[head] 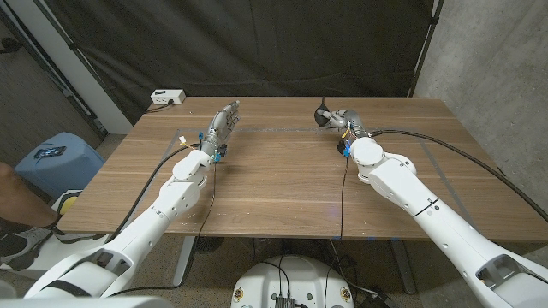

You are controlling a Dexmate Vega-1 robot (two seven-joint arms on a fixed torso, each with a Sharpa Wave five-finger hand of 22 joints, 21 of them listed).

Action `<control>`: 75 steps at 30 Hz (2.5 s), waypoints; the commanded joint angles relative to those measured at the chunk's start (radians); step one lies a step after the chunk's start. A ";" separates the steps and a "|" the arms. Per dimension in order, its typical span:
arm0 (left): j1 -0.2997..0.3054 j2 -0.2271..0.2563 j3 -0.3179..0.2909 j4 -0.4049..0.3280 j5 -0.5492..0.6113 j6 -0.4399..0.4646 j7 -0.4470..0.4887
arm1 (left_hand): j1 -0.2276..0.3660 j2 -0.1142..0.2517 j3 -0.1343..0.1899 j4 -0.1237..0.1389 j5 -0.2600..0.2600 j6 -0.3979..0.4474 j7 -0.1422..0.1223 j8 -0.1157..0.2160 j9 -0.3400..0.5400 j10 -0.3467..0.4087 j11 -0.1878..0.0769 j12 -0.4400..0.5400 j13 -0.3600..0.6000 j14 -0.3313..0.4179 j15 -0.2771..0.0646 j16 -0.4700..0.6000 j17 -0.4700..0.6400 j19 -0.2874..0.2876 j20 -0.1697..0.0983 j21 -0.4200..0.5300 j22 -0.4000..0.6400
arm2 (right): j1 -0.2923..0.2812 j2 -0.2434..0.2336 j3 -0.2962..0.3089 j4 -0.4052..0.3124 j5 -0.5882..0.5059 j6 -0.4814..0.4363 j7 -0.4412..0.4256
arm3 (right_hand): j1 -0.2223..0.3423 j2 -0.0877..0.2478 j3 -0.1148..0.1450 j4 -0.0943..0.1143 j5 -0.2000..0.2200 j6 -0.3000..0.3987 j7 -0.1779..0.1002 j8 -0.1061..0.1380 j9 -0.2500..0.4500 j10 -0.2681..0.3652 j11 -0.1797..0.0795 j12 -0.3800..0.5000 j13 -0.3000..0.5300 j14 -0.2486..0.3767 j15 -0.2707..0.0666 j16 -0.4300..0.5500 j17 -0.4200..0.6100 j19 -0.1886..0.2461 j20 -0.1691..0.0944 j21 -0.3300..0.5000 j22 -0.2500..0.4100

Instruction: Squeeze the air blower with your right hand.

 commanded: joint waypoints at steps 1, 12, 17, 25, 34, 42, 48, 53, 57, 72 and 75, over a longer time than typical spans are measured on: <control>0.001 0.002 0.000 -0.007 0.000 0.008 0.006 | 0.011 -0.001 0.001 -0.007 0.006 0.009 -0.002 0.001 0.002 0.010 0.003 0.000 0.002 0.007 -0.002 -0.001 0.003 0.005 0.000 0.000 0.006 | 0.001 0.008 0.014 0.035 0.075 0.062 0.003 | 0.005 -0.002 0.002 0.001 0.004 0.009 -0.003 0.007 0.005 0.005 -0.005 0.003 0.000 0.006 -0.006 0.002 0.005 0.003 -0.006 -0.003 0.003; 0.000 0.003 0.000 -0.014 0.002 0.011 0.012 | 0.011 -0.001 0.001 -0.007 0.006 0.010 -0.002 0.001 0.002 0.011 0.003 -0.001 0.002 0.007 -0.002 -0.002 0.003 0.005 0.001 0.000 0.006 | 0.008 0.005 0.006 0.061 0.098 0.092 0.001 | 0.005 -0.003 0.002 0.000 0.003 0.010 -0.002 0.006 0.007 0.005 -0.006 0.005 -0.002 0.009 -0.006 -0.001 0.009 0.005 -0.006 -0.002 0.003; 0.003 0.006 0.000 -0.022 0.004 0.015 0.018 | 0.011 -0.001 0.001 -0.008 0.006 0.010 -0.002 0.001 0.002 0.011 0.003 -0.001 0.002 0.008 -0.002 -0.001 0.003 0.005 0.001 0.000 0.006 | 0.007 0.007 0.007 0.070 0.108 0.107 -0.003 | 0.019 -0.001 0.007 -0.007 0.003 0.018 -0.004 0.009 0.009 0.014 -0.012 0.005 -0.011 0.018 -0.009 0.002 0.013 0.007 -0.006 -0.002 0.004; 0.001 0.005 0.002 -0.023 0.004 0.019 0.018 | 0.011 -0.001 0.001 -0.008 0.006 0.011 -0.001 0.001 0.002 0.011 0.002 -0.001 0.002 0.008 -0.001 -0.001 0.003 0.005 0.001 0.000 0.006 | 0.002 0.013 0.011 0.069 0.114 0.114 -0.033 | 0.043 0.000 0.016 -0.019 0.001 0.044 -0.014 0.019 0.011 0.040 -0.029 0.015 -0.015 0.042 -0.033 0.013 0.024 0.015 -0.018 0.001 0.004; -0.004 0.001 0.005 -0.021 0.004 0.020 0.016 | 0.011 -0.001 0.001 -0.008 0.006 0.012 -0.002 0.001 0.002 0.012 0.001 -0.001 0.002 0.008 -0.001 -0.002 0.003 0.005 0.002 0.000 0.006 | 0.000 0.015 0.011 0.068 0.115 0.116 -0.053 | 0.074 -0.004 0.026 -0.031 -0.003 0.072 -0.024 0.030 0.015 0.071 -0.048 0.031 -0.013 0.073 -0.049 0.024 0.034 0.025 -0.028 0.006 0.004; -0.002 0.000 0.007 -0.026 0.005 0.024 0.021 | 0.011 -0.001 0.001 -0.009 0.006 0.013 -0.001 0.001 0.002 0.014 0.002 -0.001 0.002 0.009 -0.001 -0.001 0.003 0.005 0.002 0.000 0.006 | -0.007 0.021 0.015 0.067 0.118 0.126 -0.073 | 0.095 -0.005 0.032 -0.033 -0.006 0.116 -0.046 0.047 0.016 0.116 -0.077 0.040 -0.028 0.104 -0.075 0.033 0.041 0.039 -0.043 0.012 0.005; 0.001 0.001 0.008 -0.034 0.007 0.028 0.027 | 0.011 0.000 0.001 -0.009 0.006 0.014 -0.002 0.001 0.002 0.015 0.000 -0.001 0.002 0.009 -0.001 -0.001 0.003 0.006 0.003 0.000 0.006 | -0.012 0.024 0.018 0.075 0.126 0.137 -0.071 | 0.107 -0.004 0.036 -0.031 -0.008 0.145 -0.057 0.057 0.013 0.149 -0.093 0.045 -0.040 0.121 -0.083 0.036 0.044 0.045 -0.053 0.014 0.005; 0.005 0.002 0.008 -0.040 0.006 0.031 0.031 | 0.012 0.000 0.001 -0.010 0.006 0.016 -0.001 0.002 0.002 0.016 0.001 0.000 0.002 0.010 -0.001 -0.001 0.003 0.006 0.003 0.000 0.006 | -0.015 0.025 0.021 0.081 0.138 0.143 -0.066 | 0.112 -0.005 0.037 -0.030 -0.009 0.156 -0.059 0.060 0.009 0.169 -0.100 0.046 -0.052 0.128 -0.086 0.037 0.044 0.044 -0.055 0.014 0.005; 0.007 0.001 0.008 -0.043 0.008 0.029 0.035 | 0.012 0.000 0.002 -0.010 0.006 0.016 -0.001 0.001 0.002 0.016 0.001 -0.001 0.002 0.010 0.000 -0.001 0.003 0.006 0.004 0.000 0.006 | -0.016 0.026 0.022 0.085 0.144 0.146 -0.066 | 0.114 -0.005 0.037 -0.029 -0.010 0.163 -0.062 0.061 0.007 0.177 -0.103 0.045 -0.059 0.133 -0.090 0.037 0.044 0.044 -0.056 0.014 0.005; 0.035 0.011 0.003 -0.086 0.013 0.033 0.063 | 0.013 0.000 0.002 -0.011 0.007 0.016 0.000 0.001 0.002 0.018 0.000 -0.001 0.002 0.011 0.000 -0.001 0.003 0.007 0.005 0.000 0.006 | -0.026 0.030 0.029 0.095 0.172 0.166 -0.060 | 0.142 -0.005 0.045 -0.032 -0.012 0.196 -0.074 0.069 -0.005 0.207 -0.121 0.049 -0.069 0.157 -0.105 0.044 0.053 0.046 -0.072 0.016 0.005; 0.041 0.013 0.002 -0.094 0.014 0.032 0.069 | 0.013 0.000 0.002 -0.011 0.007 0.015 0.000 0.000 0.002 0.019 0.000 0.000 0.002 0.012 0.000 -0.001 0.003 0.007 0.005 0.000 0.006 | -0.030 0.030 0.030 0.094 0.177 0.169 -0.061 | 0.150 -0.005 0.047 -0.034 -0.012 0.204 -0.079 0.072 -0.007 0.209 -0.125 0.050 -0.070 0.164 -0.110 0.046 0.054 0.046 -0.074 0.016 0.006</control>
